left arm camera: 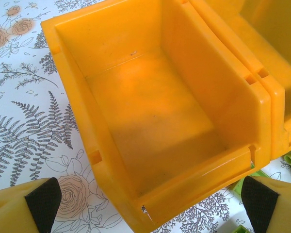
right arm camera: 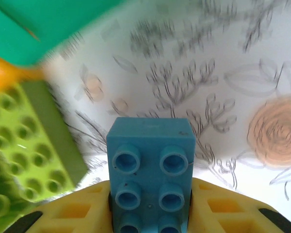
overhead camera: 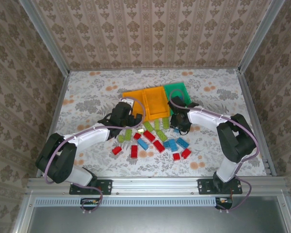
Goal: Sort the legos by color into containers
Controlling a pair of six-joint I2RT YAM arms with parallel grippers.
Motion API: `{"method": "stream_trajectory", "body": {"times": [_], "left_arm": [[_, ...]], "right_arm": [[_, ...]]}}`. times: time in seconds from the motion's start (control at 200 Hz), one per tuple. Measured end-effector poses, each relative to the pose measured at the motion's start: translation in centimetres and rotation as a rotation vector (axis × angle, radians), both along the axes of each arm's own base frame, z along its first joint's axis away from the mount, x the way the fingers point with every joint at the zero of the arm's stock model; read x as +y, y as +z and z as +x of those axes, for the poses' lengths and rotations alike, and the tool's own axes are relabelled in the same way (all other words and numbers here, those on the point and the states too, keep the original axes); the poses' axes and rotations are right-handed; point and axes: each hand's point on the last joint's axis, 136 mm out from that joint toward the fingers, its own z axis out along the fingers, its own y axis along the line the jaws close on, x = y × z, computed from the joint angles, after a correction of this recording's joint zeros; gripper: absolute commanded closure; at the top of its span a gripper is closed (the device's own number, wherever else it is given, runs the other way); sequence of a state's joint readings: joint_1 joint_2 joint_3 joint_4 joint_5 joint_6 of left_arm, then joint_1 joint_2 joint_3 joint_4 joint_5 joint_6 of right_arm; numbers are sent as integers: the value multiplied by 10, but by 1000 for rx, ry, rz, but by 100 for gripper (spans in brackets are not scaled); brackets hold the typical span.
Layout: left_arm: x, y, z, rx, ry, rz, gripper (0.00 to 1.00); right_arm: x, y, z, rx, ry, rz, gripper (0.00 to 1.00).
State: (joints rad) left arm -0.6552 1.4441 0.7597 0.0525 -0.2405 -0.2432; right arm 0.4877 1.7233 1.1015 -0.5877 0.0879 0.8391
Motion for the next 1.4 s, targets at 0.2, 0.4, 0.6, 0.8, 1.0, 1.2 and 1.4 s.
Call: {"method": "stream_trajectory", "body": {"times": [0.2,0.4,0.6,0.8,1.0,1.2,1.4], "left_arm": [[0,0,0,0,0,0,0],[0,0,0,-1,2,2,0],[1,0,0,-2,4,2,0],[1,0,1,-3,6,4,0],[1,0,1,-4,7,4,0],[2,0,1,-4,8,6,0],[3,-3,-1,3,9,11,0]], "right_arm": [[-6,50,56,-160,-3,26,63],[-18,78,111,-278,-36,51,63],[-23,62,152,-286,-31,28,60],[-25,49,161,-279,-11,11,39],[-23,56,162,-298,18,10,16],[-21,73,119,-317,157,-19,15],[-11,65,43,-257,439,-94,16]]}}
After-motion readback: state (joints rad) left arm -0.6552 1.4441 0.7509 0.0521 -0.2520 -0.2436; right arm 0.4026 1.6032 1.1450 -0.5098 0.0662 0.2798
